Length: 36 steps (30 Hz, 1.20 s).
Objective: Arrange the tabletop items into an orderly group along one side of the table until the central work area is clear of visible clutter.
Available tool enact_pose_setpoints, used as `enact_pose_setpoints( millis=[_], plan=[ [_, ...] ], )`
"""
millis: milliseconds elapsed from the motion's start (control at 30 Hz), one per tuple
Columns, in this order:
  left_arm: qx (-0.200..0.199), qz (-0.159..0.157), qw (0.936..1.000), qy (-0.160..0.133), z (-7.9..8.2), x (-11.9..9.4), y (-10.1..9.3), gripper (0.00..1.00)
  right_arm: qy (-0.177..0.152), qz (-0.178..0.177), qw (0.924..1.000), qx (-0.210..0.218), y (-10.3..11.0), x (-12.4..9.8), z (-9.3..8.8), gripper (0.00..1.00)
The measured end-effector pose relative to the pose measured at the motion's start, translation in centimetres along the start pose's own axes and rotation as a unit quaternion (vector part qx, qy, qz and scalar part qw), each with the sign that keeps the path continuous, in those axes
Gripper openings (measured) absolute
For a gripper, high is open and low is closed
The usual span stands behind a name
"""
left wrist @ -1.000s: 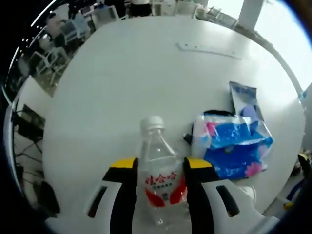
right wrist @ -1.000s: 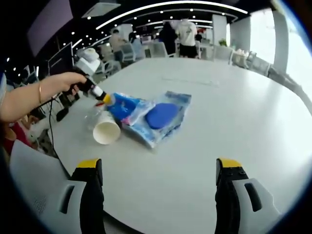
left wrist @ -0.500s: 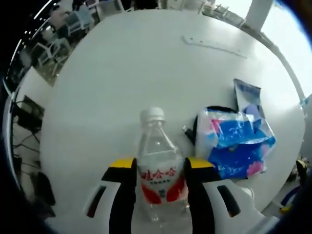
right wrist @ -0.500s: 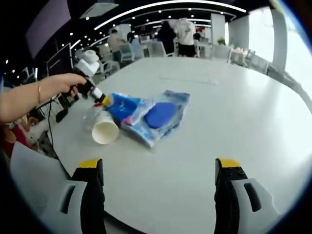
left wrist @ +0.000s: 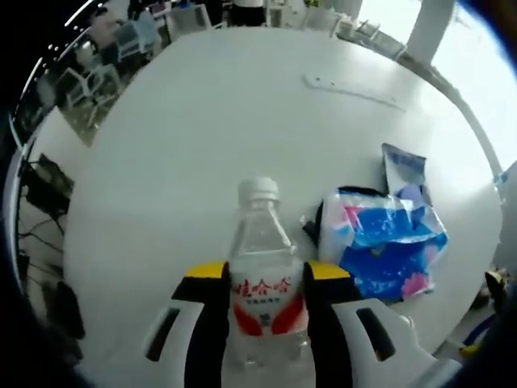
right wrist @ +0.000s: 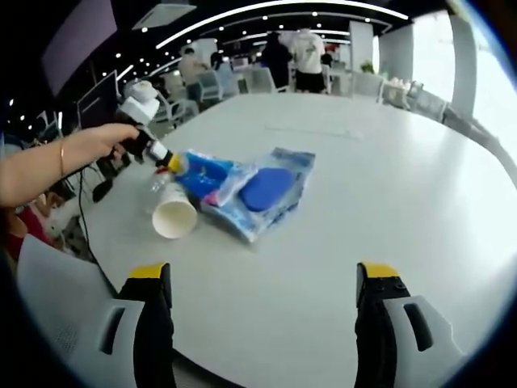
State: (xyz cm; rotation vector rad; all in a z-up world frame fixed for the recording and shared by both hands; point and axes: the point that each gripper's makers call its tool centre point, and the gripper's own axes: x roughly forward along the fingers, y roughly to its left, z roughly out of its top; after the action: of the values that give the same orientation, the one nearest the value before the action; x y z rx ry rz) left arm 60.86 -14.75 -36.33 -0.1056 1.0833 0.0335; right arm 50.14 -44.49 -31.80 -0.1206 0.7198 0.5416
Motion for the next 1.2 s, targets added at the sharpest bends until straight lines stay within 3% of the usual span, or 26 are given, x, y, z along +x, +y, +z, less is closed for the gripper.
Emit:
enact_pose_setpoints(
  millis=[233, 500, 767, 1200],
  plan=[
    [0.011, -0.003, 0.9988, -0.047, 1.5, -2.3, -0.1, 0.33, 0.000, 0.004, 1.0000, -0.004, 0.2, 0.0, 0.0, 0.93],
    [0.007, -0.005, 0.9970, -0.078, 2.4, -3.9, 0.7, 0.33, 0.001, 0.005, 0.9999, -0.010, 0.4, 0.0, 0.0, 0.93],
    [0.014, -0.008, 0.9929, -0.118, 2.7, -6.0, 0.5, 0.33, 0.002, 0.008, 0.9998, -0.016, 0.7, 0.1, 0.0, 0.93],
    [0.028, 0.008, 0.9867, -0.160, 1.5, -6.4, 0.1, 0.33, 0.001, 0.001, 0.9999, -0.015, 0.2, 0.0, 0.1, 0.91]
  ],
)
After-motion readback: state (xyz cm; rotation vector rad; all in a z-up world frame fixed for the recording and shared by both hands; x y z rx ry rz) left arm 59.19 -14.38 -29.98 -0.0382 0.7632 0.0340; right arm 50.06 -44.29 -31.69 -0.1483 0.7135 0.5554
